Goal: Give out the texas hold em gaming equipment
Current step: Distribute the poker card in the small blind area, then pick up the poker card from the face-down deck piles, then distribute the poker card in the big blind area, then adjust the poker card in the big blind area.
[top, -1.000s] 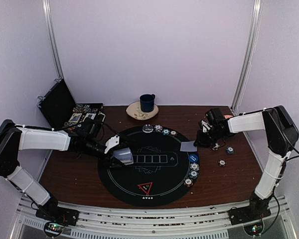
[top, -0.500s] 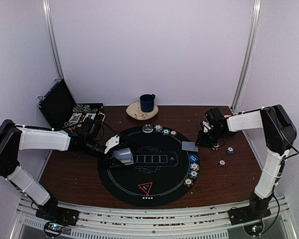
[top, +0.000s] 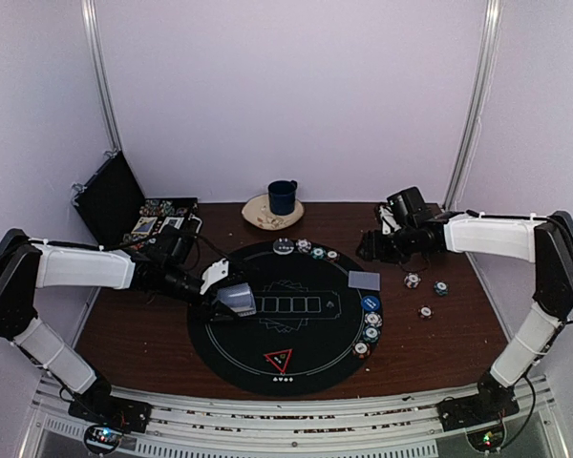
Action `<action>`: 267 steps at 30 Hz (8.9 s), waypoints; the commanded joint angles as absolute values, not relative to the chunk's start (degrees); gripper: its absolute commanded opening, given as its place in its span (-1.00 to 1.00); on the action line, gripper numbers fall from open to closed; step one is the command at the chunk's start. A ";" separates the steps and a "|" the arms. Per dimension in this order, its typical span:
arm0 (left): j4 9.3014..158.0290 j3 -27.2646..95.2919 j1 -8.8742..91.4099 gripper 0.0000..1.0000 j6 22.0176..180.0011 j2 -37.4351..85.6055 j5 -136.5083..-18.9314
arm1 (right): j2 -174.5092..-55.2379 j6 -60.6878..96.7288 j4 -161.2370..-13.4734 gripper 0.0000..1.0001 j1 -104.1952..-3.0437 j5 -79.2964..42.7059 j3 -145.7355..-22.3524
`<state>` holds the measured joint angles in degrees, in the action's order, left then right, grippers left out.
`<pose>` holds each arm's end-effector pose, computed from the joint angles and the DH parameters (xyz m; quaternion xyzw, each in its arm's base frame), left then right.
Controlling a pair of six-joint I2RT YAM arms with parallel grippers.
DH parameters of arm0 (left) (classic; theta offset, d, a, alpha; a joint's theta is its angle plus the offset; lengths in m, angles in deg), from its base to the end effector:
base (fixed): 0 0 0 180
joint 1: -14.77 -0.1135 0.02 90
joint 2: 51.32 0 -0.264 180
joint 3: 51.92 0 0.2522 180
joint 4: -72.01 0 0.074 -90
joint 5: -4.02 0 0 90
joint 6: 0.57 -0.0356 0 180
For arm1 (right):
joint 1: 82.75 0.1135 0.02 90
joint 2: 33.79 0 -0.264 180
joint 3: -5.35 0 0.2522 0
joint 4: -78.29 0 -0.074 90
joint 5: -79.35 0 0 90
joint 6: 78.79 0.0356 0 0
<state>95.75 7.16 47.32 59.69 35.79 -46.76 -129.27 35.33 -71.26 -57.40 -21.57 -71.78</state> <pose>0.2342 -0.1762 0.1789 0.5544 0.7049 -0.3246 0.3006 0.3192 0.1587 0.2149 -0.0435 0.9314 0.2274 0.2808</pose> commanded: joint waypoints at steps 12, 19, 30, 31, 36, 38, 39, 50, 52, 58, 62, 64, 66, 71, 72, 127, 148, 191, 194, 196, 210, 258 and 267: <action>94.03 6.54 47.03 -0.96 57.81 34.60 -46.08 | -138.10 49.40 -100.99 0.50 -37.13 -40.82 -75.13; 94.03 6.49 47.08 -0.96 57.76 34.81 -46.08 | -144.84 55.52 -110.25 0.58 -34.16 -45.65 -77.28; 94.03 6.32 47.07 -0.96 57.79 34.11 -45.71 | -151.42 56.11 -107.33 0.61 -30.76 -45.06 -84.59; 94.03 6.32 47.03 -0.96 57.77 34.04 -45.65 | -152.03 56.25 -107.14 0.61 -30.59 -45.26 -84.87; 94.03 6.23 47.07 -0.96 57.79 33.91 -45.68 | -152.49 56.04 -106.85 0.61 -29.94 -45.23 -84.42; 94.03 6.23 47.06 -0.96 57.75 33.93 -45.62 | -152.18 55.90 -106.81 0.61 -29.90 -44.84 -83.80; 93.99 6.23 47.07 -0.96 57.78 33.90 -45.63 | -151.96 55.79 -106.92 0.61 -29.90 -44.63 -83.37; 94.03 6.05 47.04 -0.96 57.61 33.82 -45.49 | -154.66 56.65 -106.79 0.62 -29.49 -46.57 -84.17; 94.03 6.13 47.03 -0.96 57.61 33.89 -45.46 | -155.17 56.44 -106.32 0.63 -29.39 -46.31 -84.85; 94.07 6.05 47.07 -0.96 57.61 33.65 -45.40 | -155.96 55.57 -103.49 0.58 -29.30 -44.15 -86.18; 94.12 6.05 47.05 -0.96 57.61 33.73 -45.42 | -155.63 54.08 -99.11 0.40 -29.39 -41.33 -86.28; 94.12 6.10 47.09 -0.96 57.60 33.89 -45.33 | -155.20 53.49 -97.78 0.32 -29.63 -41.02 -85.84; 94.12 6.14 47.03 -0.96 57.61 34.06 -45.30 | -154.57 52.73 -96.02 0.23 -29.72 -39.44 -85.24; 94.21 6.23 47.11 -0.96 57.66 34.23 -45.27 | -152.72 51.52 -94.46 0.03 -30.33 -37.19 -83.25; 94.18 6.24 47.05 -0.96 57.70 34.22 -45.24 | -152.31 51.25 -94.39 0.01 -30.48 -36.77 -82.95; 97.60 7.55 46.35 -0.96 58.13 27.86 -48.20 | -158.03 54.13 -100.80 -1.00 -33.35 -48.98 -88.75; 98.19 7.20 46.30 -0.96 57.76 26.11 -46.87 | -175.22 69.71 -119.72 -1.00 -26.95 -56.45 -101.42; 97.98 7.03 46.27 -0.96 57.79 26.81 -46.67 | -165.47 55.80 -93.15 0.47 -27.64 -41.43 -100.16; 97.92 7.02 46.31 -0.96 57.85 26.68 -46.69 | -164.62 54.66 -91.44 0.48 -28.08 -40.12 -99.62; 97.90 7.02 46.26 -0.96 57.88 26.80 -46.69 | -163.65 54.07 -90.51 0.49 -28.29 -39.17 -98.97; 97.63 6.76 46.30 -0.96 57.71 26.31 -46.18 | -170.08 56.29 -92.44 0.49 -24.86 -46.97 -104.10; 97.46 6.76 46.31 -0.96 57.88 26.55 -46.56 | -155.98 52.86 -93.07 0.54 -29.73 -36.59 -90.44; 96.89 6.88 46.22 -0.96 58.14 27.80 -47.84 | -142.90 51.52 -94.20 0.53 -32.51 -35.04 -83.52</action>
<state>98.89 6.53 46.45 57.81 26.54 -47.52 -150.24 53.36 -93.36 -31.52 -37.02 -84.83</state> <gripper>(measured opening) 0.540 0.768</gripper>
